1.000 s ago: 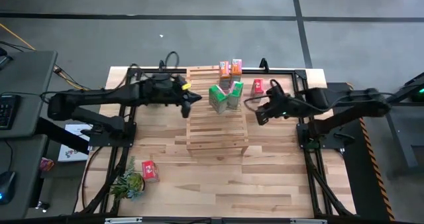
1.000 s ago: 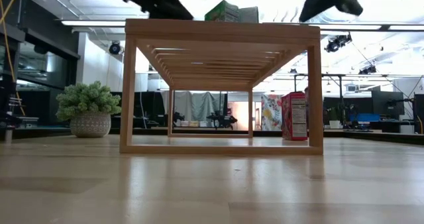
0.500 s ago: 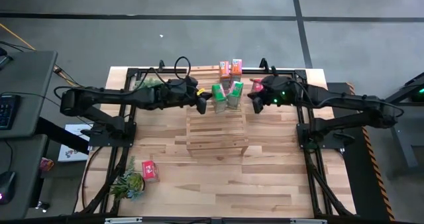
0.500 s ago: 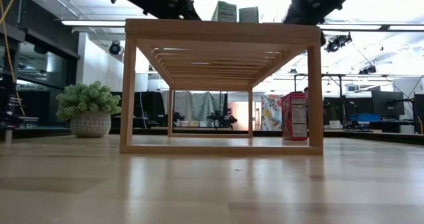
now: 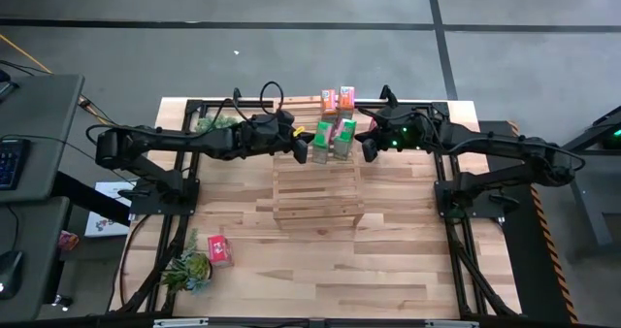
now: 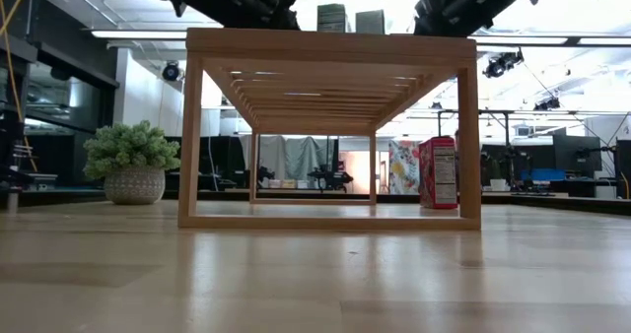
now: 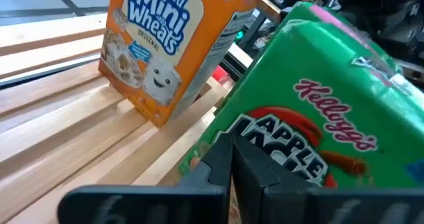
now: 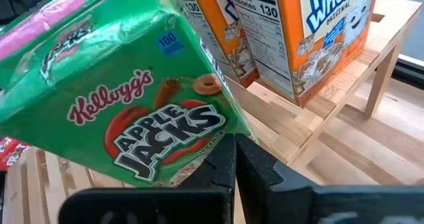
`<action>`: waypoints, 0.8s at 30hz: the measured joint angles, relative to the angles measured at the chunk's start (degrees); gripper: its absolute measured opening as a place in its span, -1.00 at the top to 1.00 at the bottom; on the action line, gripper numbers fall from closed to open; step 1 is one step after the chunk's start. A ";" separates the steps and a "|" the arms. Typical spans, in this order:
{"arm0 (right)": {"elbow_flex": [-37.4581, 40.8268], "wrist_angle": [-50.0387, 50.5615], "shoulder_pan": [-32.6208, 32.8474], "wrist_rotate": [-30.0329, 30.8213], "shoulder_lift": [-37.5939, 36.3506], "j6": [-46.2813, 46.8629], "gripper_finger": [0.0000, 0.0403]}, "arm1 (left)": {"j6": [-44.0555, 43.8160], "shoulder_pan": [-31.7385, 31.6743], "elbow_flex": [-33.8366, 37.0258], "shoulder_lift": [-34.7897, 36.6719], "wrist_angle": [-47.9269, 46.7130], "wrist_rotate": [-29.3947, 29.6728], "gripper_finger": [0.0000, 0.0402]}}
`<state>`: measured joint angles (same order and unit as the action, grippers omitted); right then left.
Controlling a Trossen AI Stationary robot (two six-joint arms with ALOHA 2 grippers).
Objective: Stack cereal on shelf
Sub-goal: Put the green cereal box on the shelf aligned with the other green cereal box
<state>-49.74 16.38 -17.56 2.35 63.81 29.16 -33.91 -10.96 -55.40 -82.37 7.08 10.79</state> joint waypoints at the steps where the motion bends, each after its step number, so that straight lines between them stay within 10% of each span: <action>1: 0.00 -0.04 0.00 -0.02 0.00 -0.21 1.00 | 0.00 0.00 0.00 0.00 0.44 0.04 1.00; 24: -0.02 1.75 0.02 -8.89 -0.24 0.83 1.00 | -1.12 1.01 0.05 3.54 -4.80 -5.31 1.00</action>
<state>-49.76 18.13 -17.54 -6.54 63.57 30.00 -35.04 -9.96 -55.35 -78.83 2.28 5.48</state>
